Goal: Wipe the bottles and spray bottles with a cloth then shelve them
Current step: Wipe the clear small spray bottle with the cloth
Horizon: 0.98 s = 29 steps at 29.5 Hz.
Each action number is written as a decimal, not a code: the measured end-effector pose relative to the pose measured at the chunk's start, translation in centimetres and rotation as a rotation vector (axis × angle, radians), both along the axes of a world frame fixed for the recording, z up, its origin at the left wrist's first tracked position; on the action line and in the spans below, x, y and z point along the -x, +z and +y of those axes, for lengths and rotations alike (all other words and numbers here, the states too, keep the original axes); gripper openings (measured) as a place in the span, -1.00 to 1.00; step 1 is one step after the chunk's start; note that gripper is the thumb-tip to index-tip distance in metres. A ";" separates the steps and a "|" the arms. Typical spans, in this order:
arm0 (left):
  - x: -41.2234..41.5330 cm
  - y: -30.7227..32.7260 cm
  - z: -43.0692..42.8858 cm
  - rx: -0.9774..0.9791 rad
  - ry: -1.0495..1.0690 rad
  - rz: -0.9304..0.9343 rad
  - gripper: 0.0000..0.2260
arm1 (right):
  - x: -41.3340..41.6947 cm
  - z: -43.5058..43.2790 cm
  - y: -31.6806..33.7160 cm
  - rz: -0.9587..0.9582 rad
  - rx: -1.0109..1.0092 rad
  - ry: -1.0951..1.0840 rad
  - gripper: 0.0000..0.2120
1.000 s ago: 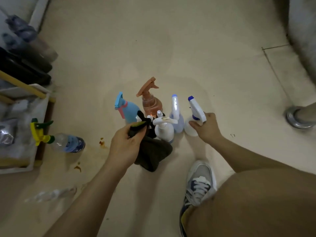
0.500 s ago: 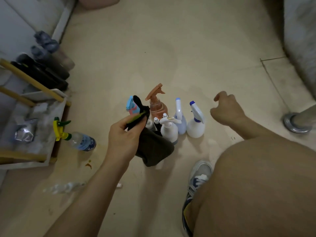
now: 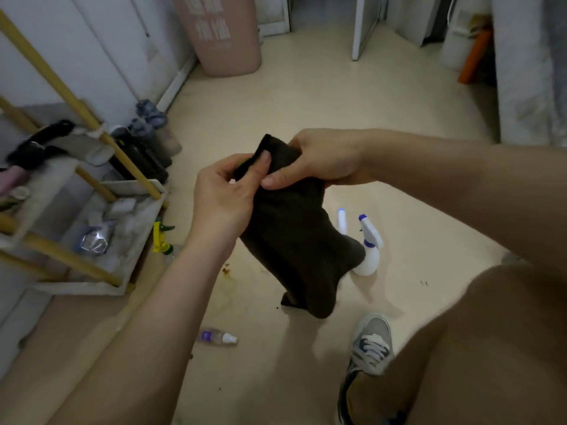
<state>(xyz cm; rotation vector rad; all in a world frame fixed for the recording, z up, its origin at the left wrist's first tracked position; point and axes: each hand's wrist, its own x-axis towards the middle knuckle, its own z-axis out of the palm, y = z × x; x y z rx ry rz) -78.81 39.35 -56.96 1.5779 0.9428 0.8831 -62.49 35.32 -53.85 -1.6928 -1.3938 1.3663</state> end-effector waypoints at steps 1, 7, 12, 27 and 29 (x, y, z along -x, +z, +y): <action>1.0 0.2 0.5 -0.019 0.015 0.029 -0.80 | 0.5 0.2 0.1 0.065 0.025 -0.035 -0.62; 6.2 -0.9 2.2 0.025 -0.040 0.104 -0.43 | 4.7 -0.8 -2.7 0.690 0.141 -0.241 -0.72; 10.2 -4.9 4.2 0.152 -0.043 0.161 -0.83 | 9.6 -2.3 -9.7 1.232 0.092 -0.455 -0.66; 20.6 -34.3 2.9 -0.259 -0.333 1.414 -0.65 | 14.6 -1.5 -24.5 1.485 0.275 -0.868 -0.23; 19.9 -35.7 3.6 -0.383 -0.416 1.470 -0.69 | 15.0 -1.4 -26.2 1.441 0.329 -0.876 -0.10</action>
